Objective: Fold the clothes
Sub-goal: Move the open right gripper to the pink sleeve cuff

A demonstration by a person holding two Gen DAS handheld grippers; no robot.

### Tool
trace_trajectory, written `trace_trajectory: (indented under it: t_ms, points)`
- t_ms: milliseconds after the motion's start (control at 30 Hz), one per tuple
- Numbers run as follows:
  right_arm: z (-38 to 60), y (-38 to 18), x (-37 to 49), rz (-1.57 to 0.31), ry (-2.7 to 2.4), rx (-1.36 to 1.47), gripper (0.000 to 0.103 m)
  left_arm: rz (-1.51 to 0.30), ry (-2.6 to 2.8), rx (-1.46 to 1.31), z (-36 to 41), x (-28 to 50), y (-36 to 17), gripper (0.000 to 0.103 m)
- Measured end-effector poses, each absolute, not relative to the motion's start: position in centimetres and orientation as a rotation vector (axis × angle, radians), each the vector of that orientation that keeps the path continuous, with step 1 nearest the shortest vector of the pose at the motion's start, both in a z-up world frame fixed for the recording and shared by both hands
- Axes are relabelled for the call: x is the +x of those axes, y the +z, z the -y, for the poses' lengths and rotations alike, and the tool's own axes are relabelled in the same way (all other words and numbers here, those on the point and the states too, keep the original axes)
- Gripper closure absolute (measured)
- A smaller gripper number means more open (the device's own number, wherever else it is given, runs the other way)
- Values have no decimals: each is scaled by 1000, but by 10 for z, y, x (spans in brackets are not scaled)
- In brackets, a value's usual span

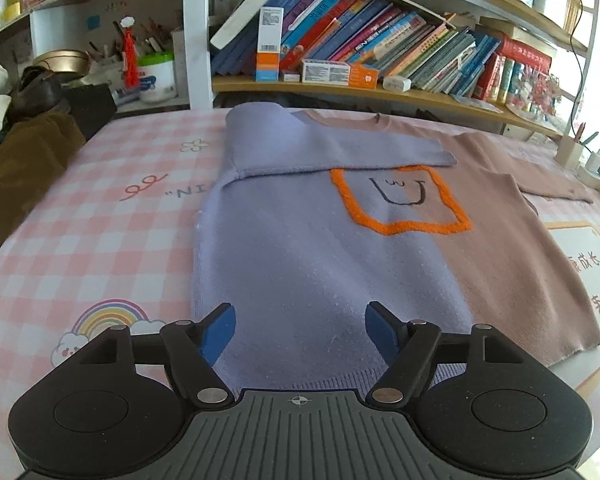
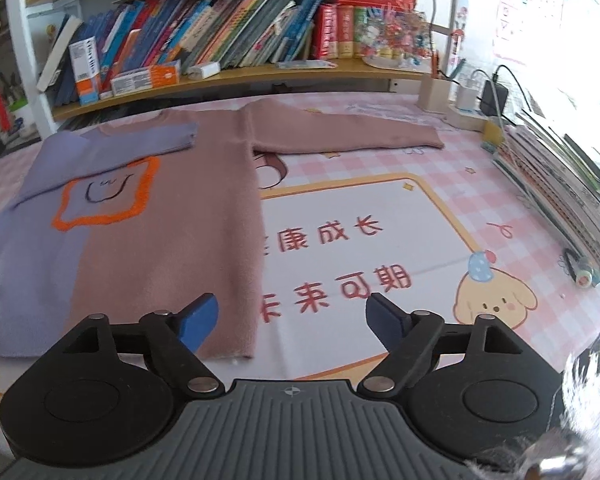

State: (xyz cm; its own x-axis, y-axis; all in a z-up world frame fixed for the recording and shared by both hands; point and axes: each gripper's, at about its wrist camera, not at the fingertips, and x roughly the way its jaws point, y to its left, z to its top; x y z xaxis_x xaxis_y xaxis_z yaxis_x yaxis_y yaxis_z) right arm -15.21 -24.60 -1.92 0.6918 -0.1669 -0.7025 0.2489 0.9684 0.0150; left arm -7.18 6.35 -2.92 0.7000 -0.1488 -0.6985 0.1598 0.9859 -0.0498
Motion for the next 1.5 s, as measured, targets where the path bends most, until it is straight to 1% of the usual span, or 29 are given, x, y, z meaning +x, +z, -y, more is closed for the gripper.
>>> trace_trajectory:
  t_ms: [133,333,700,867,933,1067,1500]
  points:
    - [254,-22,-145,-774,-209,105,19,-781,-130,7,-56,-70,-29,24]
    - [284,-28,-127,-774,-143,93,19,-786,-38,0,-27,-71,-30,24]
    - [407,-37,-67,-792,-39,182,18,-797,134,13,72,-93,-32,22]
    - [456,-44,-34,-794,-34,163,18,-821,142,42,112,-106,-34,22]
    - [473,-46,-18,-797,-40,166,18,-825,153,43,120,-109,-32,22]
    - [500,-53,13,-819,-38,193,18,-842,183,51,131,-112,-30,17]
    - [540,-68,62,-850,-60,279,19,-875,235,114,152,-113,-24,17]
